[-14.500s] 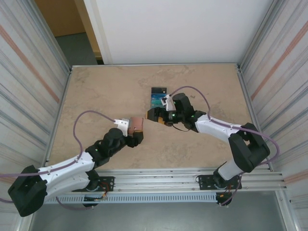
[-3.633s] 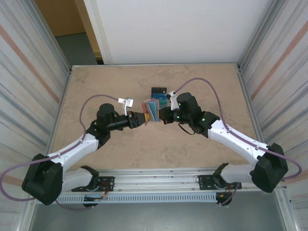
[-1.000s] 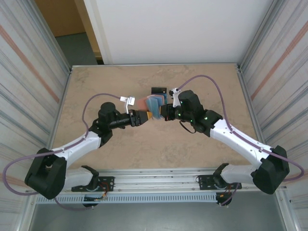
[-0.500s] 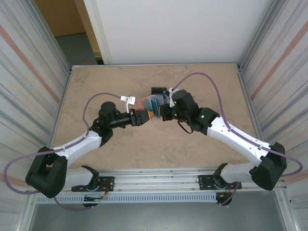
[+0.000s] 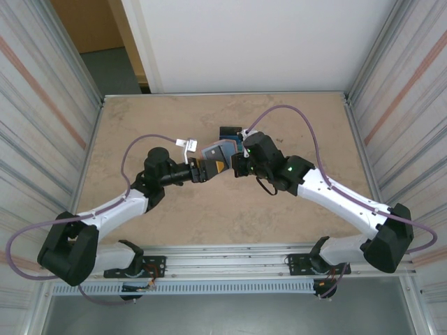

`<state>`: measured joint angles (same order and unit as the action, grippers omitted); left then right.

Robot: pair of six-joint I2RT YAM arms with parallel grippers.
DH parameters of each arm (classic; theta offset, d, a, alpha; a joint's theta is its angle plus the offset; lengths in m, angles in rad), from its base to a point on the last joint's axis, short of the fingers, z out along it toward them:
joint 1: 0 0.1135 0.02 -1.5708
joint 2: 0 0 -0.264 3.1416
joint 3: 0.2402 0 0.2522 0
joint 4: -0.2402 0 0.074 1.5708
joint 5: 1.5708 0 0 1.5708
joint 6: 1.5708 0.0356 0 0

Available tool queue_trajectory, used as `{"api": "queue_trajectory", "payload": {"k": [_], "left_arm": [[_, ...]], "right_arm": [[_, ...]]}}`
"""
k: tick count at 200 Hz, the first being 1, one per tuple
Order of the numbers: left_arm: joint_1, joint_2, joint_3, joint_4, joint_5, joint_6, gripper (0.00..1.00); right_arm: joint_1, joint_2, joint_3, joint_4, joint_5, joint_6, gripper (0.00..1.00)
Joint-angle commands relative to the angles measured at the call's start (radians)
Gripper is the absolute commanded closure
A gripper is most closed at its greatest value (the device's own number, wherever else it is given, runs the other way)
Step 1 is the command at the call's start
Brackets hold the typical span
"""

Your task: Take the credit cards out of the card holder

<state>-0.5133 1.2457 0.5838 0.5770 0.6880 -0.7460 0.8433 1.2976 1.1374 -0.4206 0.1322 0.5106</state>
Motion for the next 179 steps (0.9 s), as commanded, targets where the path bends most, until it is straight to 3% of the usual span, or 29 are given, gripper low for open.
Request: {"api": "queue_trajectory", "payload": {"k": [1,27,64,107,128,179], "left_arm": [[-0.011,0.002,0.026,-0.002,-0.021,0.012,0.02],[-0.014,-0.008,0.025,-0.061,-0.070,0.027,0.15],[-0.017,-0.028,0.016,-0.114,-0.118,0.047,0.45],[-0.024,-0.040,0.015,-0.160,-0.132,0.071,0.73],[-0.025,-0.040,0.016,-0.188,-0.130,0.081,0.85],[-0.029,-0.043,0.014,-0.267,-0.131,0.093,0.94]], "right_arm": [[0.006,-0.012,0.030,0.009,0.019,-0.007,1.00],[0.006,-0.024,0.022,0.015,0.013,-0.004,1.00],[-0.009,-0.032,0.010,0.026,-0.050,0.007,1.00],[-0.049,-0.034,-0.012,0.025,-0.131,0.035,0.98],[-0.072,-0.042,-0.029,0.017,-0.153,0.050,0.93],[-0.115,-0.049,-0.065,-0.039,-0.115,0.066,0.65]]}}
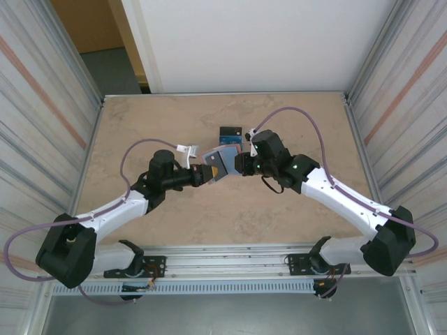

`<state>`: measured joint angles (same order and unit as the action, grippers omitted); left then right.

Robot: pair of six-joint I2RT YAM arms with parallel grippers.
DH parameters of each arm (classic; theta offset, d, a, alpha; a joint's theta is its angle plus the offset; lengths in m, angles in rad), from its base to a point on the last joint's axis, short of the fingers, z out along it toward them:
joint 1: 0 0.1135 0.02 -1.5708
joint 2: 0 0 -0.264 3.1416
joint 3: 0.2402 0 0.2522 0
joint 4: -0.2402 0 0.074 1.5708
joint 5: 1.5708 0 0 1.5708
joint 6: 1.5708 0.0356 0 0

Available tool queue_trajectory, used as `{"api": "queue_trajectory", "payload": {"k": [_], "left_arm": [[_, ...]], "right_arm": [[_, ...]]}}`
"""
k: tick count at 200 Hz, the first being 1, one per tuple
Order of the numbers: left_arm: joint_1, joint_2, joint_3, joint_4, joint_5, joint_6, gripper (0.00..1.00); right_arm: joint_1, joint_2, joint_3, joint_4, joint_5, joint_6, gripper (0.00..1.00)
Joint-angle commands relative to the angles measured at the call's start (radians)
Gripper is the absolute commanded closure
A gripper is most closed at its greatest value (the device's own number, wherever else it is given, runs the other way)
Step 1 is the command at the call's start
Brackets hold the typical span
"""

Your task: Take the credit cards out of the card holder

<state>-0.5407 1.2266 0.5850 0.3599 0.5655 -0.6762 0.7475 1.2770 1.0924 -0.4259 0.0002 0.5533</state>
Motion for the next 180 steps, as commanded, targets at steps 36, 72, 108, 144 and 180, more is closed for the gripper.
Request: {"api": "queue_trajectory", "payload": {"k": [36,72,108,144,180], "left_arm": [[-0.001,0.003,0.010,-0.114,-0.006,0.008,0.94],[-0.003,0.057,-0.007,-0.110,0.023,-0.014,0.94],[-0.014,0.139,0.006,-0.112,0.044,-0.025,0.93],[-0.026,0.221,0.028,-0.091,0.080,-0.048,0.93],[-0.028,0.299,0.058,-0.083,0.135,-0.074,0.91]], "right_arm": [[-0.048,-0.017,-0.031,-0.092,0.070,0.023,0.49],[-0.074,-0.032,-0.038,-0.116,0.093,0.028,0.40],[-0.079,-0.049,-0.053,-0.104,0.098,0.039,0.33],[-0.080,-0.028,-0.066,-0.082,0.080,0.063,0.35],[-0.095,0.011,-0.062,-0.064,0.050,0.083,0.33]]}}
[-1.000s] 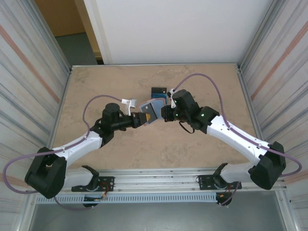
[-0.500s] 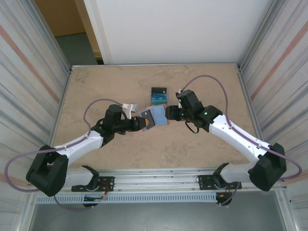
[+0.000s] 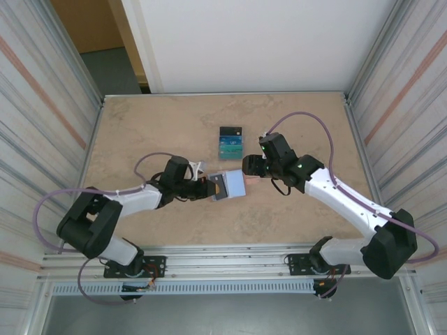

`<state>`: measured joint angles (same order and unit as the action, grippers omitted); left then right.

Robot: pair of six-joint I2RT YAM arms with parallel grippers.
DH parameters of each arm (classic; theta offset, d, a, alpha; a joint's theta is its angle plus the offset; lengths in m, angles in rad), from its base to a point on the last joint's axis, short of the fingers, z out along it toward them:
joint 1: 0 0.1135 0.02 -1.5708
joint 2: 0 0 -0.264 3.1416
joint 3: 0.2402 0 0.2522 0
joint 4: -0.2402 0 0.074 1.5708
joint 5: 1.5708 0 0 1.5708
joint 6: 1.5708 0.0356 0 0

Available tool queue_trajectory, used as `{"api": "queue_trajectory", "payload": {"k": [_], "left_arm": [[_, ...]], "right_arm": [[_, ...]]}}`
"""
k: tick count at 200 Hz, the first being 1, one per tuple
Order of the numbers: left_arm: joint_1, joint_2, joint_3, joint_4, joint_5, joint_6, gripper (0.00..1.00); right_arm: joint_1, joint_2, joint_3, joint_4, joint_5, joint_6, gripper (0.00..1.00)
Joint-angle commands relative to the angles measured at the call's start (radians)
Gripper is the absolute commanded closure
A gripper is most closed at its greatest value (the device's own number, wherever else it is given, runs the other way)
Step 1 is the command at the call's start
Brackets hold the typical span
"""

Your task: Take the credit cards out of the card holder

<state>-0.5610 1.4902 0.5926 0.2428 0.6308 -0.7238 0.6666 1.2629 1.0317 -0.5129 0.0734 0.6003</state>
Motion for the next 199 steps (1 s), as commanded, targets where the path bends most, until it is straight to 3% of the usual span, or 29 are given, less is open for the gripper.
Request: {"api": "queue_trajectory", "payload": {"k": [1,117,199], "left_arm": [[-0.008,0.037,0.051,0.035,0.071,-0.027,0.91],[0.030,0.185,0.123,-0.030,0.133,0.011,0.83],[0.081,0.145,0.145,-0.193,0.080,0.107,0.57]], "right_arm": [[-0.015,0.026,-0.001,0.025,-0.025,0.036,0.33],[-0.032,0.070,-0.015,0.063,-0.086,0.053,0.37],[-0.036,0.097,-0.027,0.102,-0.138,0.059,0.40]]}}
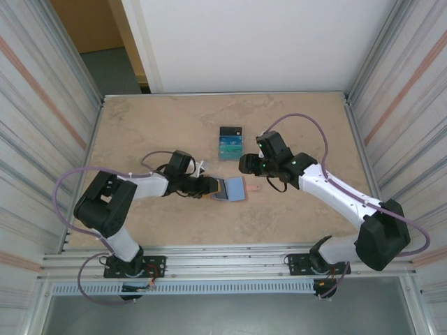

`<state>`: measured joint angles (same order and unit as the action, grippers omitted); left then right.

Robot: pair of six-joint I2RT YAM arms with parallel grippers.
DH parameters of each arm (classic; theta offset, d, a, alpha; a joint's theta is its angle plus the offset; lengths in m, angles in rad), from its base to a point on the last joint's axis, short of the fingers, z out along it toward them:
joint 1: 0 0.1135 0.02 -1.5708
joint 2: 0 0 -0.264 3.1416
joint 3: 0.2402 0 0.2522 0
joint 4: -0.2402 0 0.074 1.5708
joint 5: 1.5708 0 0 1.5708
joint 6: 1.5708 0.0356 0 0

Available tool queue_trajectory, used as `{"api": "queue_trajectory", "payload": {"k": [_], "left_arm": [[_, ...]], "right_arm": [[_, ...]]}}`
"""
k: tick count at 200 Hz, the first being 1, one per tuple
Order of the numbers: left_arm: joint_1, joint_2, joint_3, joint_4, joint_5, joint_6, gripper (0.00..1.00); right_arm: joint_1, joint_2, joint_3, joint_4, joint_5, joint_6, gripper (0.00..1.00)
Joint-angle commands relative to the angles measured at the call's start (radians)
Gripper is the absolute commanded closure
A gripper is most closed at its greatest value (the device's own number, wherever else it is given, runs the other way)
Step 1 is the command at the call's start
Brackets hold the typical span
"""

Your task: Take the credit cards out of the card holder

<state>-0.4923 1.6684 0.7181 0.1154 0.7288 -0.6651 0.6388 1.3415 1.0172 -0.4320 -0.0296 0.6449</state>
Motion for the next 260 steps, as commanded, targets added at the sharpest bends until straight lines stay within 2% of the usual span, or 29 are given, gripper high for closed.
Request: {"api": "queue_trajectory", "payload": {"k": [1,41,72,92,108,127,147,162,197,260], "left_arm": [[0.012,-0.033,0.020,-0.067,-0.020,0.049,0.57],[0.012,-0.083,0.031,-0.180,-0.117,0.099,0.43],[0.002,-0.171,0.011,-0.247,-0.267,0.109,0.36],[-0.053,-0.235,0.013,-0.326,-0.458,0.131,0.21],[-0.122,-0.271,0.017,-0.367,-0.609,0.146,0.02],[-0.188,-0.282,0.022,-0.389,-0.741,0.148,0.01],[-0.222,-0.271,0.025,-0.386,-0.799,0.141,0.01],[-0.227,-0.248,0.027,-0.378,-0.810,0.129,0.01],[-0.226,-0.199,0.032,-0.340,-0.817,0.116,0.01],[-0.208,-0.158,0.045,-0.342,-0.813,0.108,0.01]], "right_arm": [[-0.008,0.019,-0.012,0.022,-0.036,0.015,0.40],[-0.008,0.031,-0.018,0.055,-0.074,0.015,0.42],[-0.013,0.052,-0.028,0.066,-0.108,0.030,0.53],[-0.027,0.055,-0.053,0.100,-0.156,0.050,0.57],[-0.044,0.060,-0.077,0.144,-0.232,0.057,0.58],[-0.054,0.081,-0.072,0.151,-0.282,0.051,0.58],[-0.053,0.115,-0.060,0.151,-0.331,0.030,0.62],[-0.051,0.142,-0.063,0.169,-0.365,0.026,0.68],[-0.036,0.207,-0.056,0.195,-0.398,0.034,0.71],[0.011,0.308,0.004,0.161,-0.384,0.021,0.73]]}}
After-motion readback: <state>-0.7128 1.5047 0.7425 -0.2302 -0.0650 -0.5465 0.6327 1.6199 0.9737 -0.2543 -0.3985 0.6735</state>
